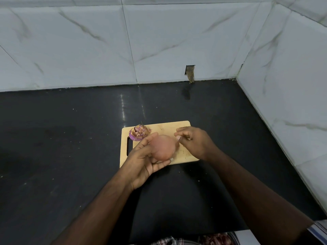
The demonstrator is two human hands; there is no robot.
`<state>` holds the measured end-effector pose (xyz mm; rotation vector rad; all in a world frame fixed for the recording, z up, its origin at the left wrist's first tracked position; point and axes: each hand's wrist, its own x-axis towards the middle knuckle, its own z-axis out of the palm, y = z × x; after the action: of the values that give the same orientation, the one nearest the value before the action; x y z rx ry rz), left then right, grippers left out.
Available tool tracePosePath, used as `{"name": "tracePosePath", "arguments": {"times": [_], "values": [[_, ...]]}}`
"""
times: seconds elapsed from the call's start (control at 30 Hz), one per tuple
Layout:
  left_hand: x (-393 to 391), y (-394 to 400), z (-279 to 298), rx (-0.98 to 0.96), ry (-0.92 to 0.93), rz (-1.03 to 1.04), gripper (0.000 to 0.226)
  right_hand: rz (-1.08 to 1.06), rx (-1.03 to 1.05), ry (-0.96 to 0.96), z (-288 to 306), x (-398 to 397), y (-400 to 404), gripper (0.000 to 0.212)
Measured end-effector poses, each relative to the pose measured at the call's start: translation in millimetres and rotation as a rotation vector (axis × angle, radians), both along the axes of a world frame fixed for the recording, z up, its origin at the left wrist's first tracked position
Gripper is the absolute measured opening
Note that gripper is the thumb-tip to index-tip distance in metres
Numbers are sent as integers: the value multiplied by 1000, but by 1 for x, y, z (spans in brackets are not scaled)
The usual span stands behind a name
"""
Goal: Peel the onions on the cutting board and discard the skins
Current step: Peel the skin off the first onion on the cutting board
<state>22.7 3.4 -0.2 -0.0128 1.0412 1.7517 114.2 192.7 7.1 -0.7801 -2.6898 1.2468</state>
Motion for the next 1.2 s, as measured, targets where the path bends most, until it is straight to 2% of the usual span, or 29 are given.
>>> {"name": "tracePosePath", "arguments": {"times": [0.13,0.23,0.33,0.6,0.8,1.07,1.2], "values": [[-3,-2,-5,-44,109,-60,77,153,-113,175,23,4,-7,43],[-5,-1,-1,-71,184,-137,76,327,-209,136,41,2,-16,52],[-7,-1,4,-100,257,-191,70,384,-181,116,50,-2,-17,49],[-12,-1,3,-81,321,-218,59,390,-79,172,49,-6,-16,41],[-10,1,4,-48,267,-184,60,293,-134,264,40,-8,-26,30],[-12,-1,0,-28,230,-162,64,206,-83,217,34,-7,-17,19],[-11,-1,2,-36,240,-163,64,186,88,123,22,-5,-4,24]]}}
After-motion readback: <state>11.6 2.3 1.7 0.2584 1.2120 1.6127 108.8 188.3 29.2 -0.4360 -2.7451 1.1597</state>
